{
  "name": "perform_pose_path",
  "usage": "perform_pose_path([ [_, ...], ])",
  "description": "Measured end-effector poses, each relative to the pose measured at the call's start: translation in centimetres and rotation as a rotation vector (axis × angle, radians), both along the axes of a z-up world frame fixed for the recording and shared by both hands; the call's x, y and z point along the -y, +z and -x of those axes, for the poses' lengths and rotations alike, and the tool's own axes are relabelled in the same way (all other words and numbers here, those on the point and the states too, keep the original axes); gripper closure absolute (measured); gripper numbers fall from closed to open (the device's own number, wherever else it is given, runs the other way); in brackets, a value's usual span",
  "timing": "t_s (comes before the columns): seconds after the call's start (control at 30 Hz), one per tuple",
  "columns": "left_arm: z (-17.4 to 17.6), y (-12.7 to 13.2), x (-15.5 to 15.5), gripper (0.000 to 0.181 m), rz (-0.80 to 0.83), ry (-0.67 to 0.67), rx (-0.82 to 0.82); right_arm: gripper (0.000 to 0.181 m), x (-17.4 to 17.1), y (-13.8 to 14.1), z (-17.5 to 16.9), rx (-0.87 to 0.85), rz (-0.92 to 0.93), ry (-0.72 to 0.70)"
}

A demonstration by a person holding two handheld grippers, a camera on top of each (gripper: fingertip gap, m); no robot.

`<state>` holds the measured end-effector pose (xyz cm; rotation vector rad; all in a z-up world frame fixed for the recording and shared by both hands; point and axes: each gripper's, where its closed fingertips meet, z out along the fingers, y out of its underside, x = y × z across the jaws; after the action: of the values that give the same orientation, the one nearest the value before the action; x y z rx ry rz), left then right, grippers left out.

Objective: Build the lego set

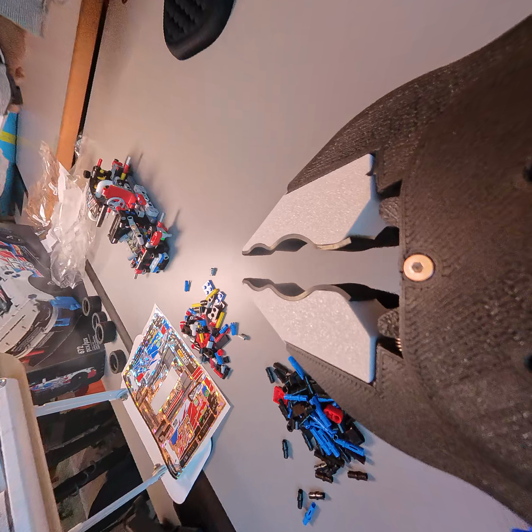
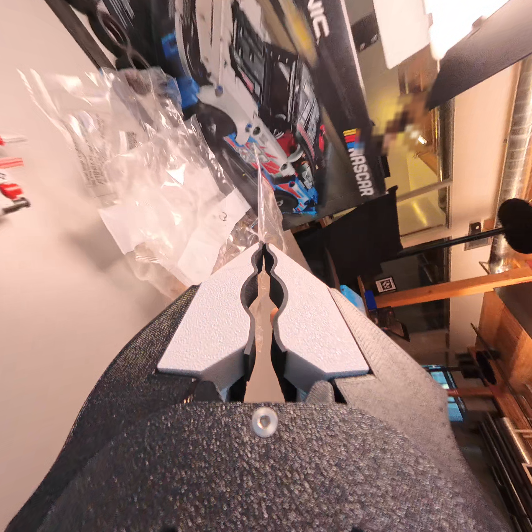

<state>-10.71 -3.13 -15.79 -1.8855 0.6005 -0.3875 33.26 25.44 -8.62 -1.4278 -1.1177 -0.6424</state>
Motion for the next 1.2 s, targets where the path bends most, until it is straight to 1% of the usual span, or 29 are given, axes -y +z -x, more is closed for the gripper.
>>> perform_pose_path([
  [0.13, 0.6, -0.2, -0.2, 0.168, 0.018, 0.04, -0.022, 0.181, -5.1, -3.9, 1.5, 0.004, 0.103, -0.068],
  [0.23, 2.1, -0.2, -0.5, 0.168, 0.019, 0.107, -0.046, 0.181, -7.1, -6.6, 2.8, -0.053, 0.228, -0.127],
  [0.27, 2.7, -0.2, -0.6, 0.168, 0.019, 0.133, -0.056, 0.175, -7.4, -7.1, 3.1, -0.078, 0.262, -0.143],
  [0.33, 4.1, 0.1, -0.6, 0.166, 0.019, 0.175, -0.079, 0.154, -7.2, -7.3, 4.0, -0.179, 0.333, -0.137],
  [0.4, 6.0, 1.3, -0.8, 0.166, 0.002, 0.22, -0.126, 0.139, -6.1, -5.8, 5.0, -0.316, 0.362, -0.1],
  [0.47, 8.7, 3.1, -1.2, 0.163, 0.009, 0.264, -0.194, 0.13, -3.7, -3.5, 6.7, -0.488, 0.392, -0.009],
  [0.53, 11.9, 4.8, -2.0, 0.158, 0.071, 0.294, -0.238, 0.123, -0.5, -1.3, 8.5, -0.655, 0.451, 0.092],
  [0.57, 13.3, 5.4, -2.7, 0.157, 0.116, 0.287, -0.237, 0.122, 1.4, -0.3, 9.6, -0.737, 0.478, 0.154],
  [0.63, 16.3, 5.5, -4.7, 0.152, 0.232, 0.257, -0.254, 0.124, 5.4, 1.4, 11.6, -0.886, 0.528, 0.272],
  [0.67, 18.2, 4.9, -5.9, 0.153, 0.29, 0.247, -0.296, 0.125, 7.4, 1.9, 12.5, -0.942, 0.546, 0.315],
  [0.73, 21.9, 2.6, -8.1, 0.152, 0.44, 0.235, -0.392, 0.127, 10.8, 2.0, 13.7, -1.002, 0.551, 0.366],
  [0.8, 25.7, 0.1, -10.2, 0.156, 0.538, 0.249, -0.494, 0.128, 13.6, 1.1, 14.4, -0.984, 0.52, 0.39],
  [0.87, 27.9, -2.6, -11.8, 0.156, 0.633, 0.249, -0.521, 0.13, 16.1, 0.1, 15.0, -0.946, 0.5, 0.419],
  [0.97, 29.5, -5.6, -13.5, 0.157, 0.726, 0.243, -0.583, 0.132, 19.5, -1.2, 15.8, -0.953, 0.538, 0.46],
  [1.03, 30.0, -7.0, -14.6, 0.159, 0.744, 0.235, -0.622, 0.135, 21.0, -2.2, 16.1, -0.954, 0.57, 0.478],
  [1.13, 30.0, -8.5, -15.4, 0.163, 0.779, 0.22, -0.603, 0.14, 21.4, -3.1, 16.1, -0.923, 0.518, 0.471],
  [1.17, 30.0, -8.5, -15.9, 0.169, 0.761, 0.218, -0.593, 0.14, 21.4, -3.2, 16.1, -0.925, 0.512, 0.471],
  [1.2, 30.0, -8.6, -16.1, 0.17, 0.757, 0.221, -0.58, 0.14, 21.4, -3.3, 16.2, -0.931, 0.507, 0.47],
])
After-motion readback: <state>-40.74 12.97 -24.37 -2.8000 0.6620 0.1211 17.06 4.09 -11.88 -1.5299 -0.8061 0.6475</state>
